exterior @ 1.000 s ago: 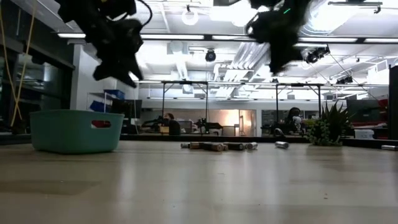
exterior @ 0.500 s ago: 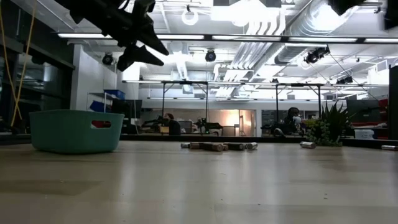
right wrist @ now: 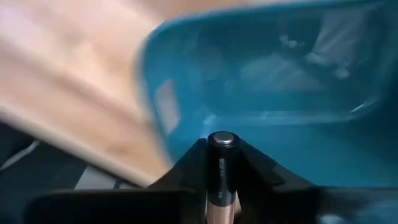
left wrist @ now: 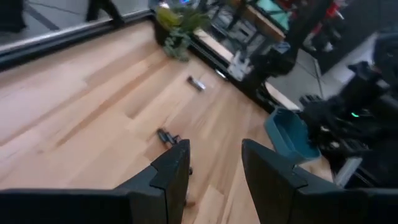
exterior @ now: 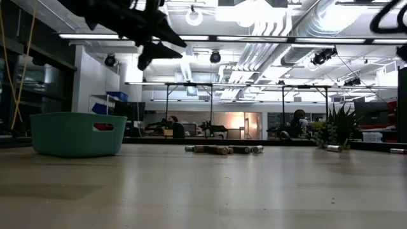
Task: Sort batteries
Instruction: Put the black battery into the blue bin, then put the silver battery into the green bin
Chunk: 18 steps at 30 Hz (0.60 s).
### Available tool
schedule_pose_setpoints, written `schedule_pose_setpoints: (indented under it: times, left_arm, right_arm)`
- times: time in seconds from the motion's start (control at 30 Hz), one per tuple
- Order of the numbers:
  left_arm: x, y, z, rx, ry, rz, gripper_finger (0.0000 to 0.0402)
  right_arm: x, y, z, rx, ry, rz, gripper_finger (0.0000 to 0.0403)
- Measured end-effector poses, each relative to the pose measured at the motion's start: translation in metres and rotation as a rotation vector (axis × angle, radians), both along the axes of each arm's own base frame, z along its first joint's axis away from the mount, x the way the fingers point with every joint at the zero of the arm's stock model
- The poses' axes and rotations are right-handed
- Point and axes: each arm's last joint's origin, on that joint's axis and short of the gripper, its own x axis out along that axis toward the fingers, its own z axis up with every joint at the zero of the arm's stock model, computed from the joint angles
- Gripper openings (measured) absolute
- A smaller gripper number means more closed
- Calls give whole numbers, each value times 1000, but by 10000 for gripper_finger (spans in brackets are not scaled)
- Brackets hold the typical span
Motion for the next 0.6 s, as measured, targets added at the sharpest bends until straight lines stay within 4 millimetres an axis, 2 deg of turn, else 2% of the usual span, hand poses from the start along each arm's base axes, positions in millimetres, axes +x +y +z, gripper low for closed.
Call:
schedule_pose_setpoints:
  times: [0.17, 0.27, 0.4, 0.6]
  left_arm:
    - [33, 3, -9, -11, 71, -123, 138]
    - [58, 4, -9, 50, 87, -202, 138]
    - [91, 7, -7, 189, 153, -311, 138]
    - [126, 9, -26, 382, 411, -551, 138]
  right_arm:
    - [-2, -2, -3, -2, -17, 49, 183]
    - [0, -1, 3, 10, -50, 106, 224]
    - [3, 0, 20, -29, -77, 154, 239]
    - [3, -8, 62, -214, -170, 168, 241]
